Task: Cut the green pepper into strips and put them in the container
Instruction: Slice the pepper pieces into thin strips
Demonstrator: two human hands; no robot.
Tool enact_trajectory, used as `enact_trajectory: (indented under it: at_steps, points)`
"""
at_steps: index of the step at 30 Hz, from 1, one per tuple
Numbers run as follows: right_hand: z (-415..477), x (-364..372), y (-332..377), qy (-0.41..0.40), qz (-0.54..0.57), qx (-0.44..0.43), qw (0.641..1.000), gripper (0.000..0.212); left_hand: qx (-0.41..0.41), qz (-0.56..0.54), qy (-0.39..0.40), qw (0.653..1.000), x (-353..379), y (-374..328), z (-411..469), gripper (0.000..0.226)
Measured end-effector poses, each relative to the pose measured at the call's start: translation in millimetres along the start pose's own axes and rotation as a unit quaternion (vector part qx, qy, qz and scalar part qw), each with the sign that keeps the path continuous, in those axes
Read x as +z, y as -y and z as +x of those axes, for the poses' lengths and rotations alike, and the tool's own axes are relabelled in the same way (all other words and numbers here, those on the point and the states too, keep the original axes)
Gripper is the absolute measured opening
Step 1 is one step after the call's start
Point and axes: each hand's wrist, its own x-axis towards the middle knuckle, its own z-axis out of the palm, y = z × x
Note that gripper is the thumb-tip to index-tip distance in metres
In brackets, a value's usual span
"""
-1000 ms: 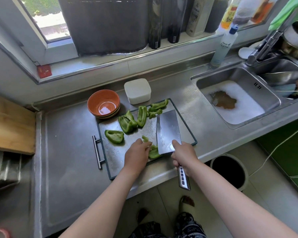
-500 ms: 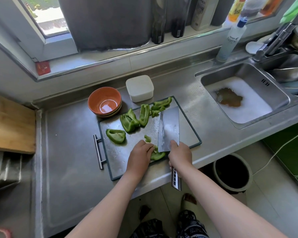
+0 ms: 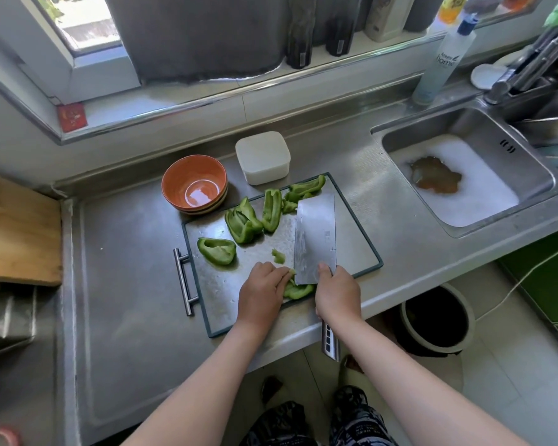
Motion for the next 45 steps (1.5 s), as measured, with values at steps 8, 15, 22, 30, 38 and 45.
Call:
enact_trajectory:
  at_steps: [8,15,22,30,38,45]
  points:
    - [-2,6,1,-0.024,-0.012,-0.039,0.999,0.038,0.025,0.01,-0.032,0.999,5,4,-3,0.016]
    - [2,16,6,-0.039,-0.033,-0.053,0.997,0.036,0.023,0.005,-0.027,0.999,4,4,1,0.022]
    - [9,6,4,-0.045,0.014,-0.062,0.997,0.04,-0.131,-0.094,-0.016,0.987,-9,1,19,0.007]
    - [27,-27,23,-0.071,0.004,-0.086,0.994,0.036,-0.104,-0.086,0.036,0.99,-34,7,48,0.009]
    - [48,-56,35,-0.045,-0.042,-0.111,0.992,0.039,-0.179,-0.094,0.191,0.961,-25,-18,95,0.027]
    - [67,-66,43,0.018,-0.066,-0.145,0.987,0.041,-0.076,-0.001,0.335,0.939,-45,-19,69,0.028]
